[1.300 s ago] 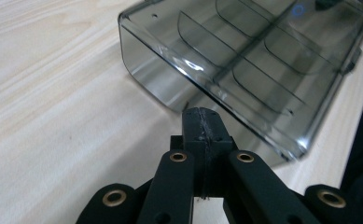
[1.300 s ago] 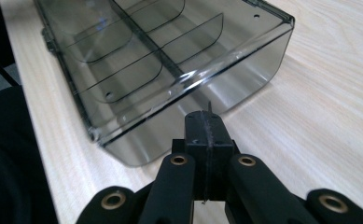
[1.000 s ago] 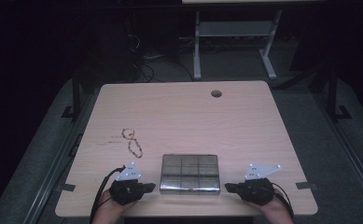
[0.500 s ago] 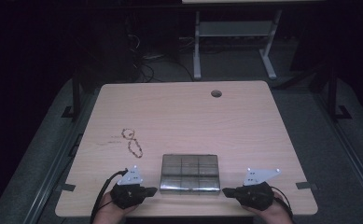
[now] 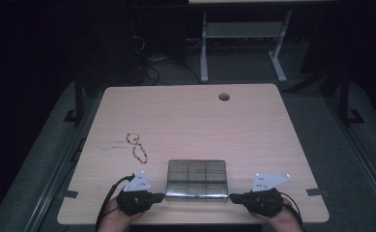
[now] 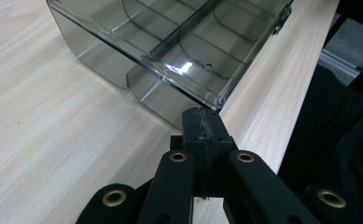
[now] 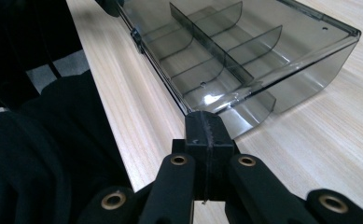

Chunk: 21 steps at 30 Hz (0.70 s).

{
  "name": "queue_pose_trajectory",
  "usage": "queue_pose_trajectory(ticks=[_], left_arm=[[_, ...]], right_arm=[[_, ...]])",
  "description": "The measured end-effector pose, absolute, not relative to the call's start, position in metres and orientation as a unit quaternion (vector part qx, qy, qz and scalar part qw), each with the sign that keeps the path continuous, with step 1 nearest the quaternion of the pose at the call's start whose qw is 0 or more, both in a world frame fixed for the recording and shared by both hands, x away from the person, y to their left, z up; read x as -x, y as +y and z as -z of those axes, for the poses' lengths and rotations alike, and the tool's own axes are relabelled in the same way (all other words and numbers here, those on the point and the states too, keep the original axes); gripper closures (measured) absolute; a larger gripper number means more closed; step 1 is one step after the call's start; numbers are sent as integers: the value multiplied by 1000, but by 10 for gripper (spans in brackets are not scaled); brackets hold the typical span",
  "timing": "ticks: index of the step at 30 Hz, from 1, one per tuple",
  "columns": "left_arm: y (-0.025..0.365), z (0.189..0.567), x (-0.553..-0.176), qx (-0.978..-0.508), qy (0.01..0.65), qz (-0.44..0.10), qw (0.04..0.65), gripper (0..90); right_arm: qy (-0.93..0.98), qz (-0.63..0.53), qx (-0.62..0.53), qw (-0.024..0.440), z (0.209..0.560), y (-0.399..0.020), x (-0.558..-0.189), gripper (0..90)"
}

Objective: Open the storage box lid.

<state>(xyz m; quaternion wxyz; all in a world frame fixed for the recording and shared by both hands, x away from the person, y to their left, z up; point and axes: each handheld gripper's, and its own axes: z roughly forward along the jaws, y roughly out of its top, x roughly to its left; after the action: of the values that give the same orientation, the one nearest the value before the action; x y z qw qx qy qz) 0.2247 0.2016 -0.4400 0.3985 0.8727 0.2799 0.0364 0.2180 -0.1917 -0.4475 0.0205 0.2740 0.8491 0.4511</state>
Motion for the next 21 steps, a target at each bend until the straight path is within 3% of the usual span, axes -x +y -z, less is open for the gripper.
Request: queue_pose_trajectory(ticks=[21], left_arm=[[203,441,-226,-871,279,-28,403,899]], right_arm=[[852,-446,-273,22,447,-190,-220,900]])
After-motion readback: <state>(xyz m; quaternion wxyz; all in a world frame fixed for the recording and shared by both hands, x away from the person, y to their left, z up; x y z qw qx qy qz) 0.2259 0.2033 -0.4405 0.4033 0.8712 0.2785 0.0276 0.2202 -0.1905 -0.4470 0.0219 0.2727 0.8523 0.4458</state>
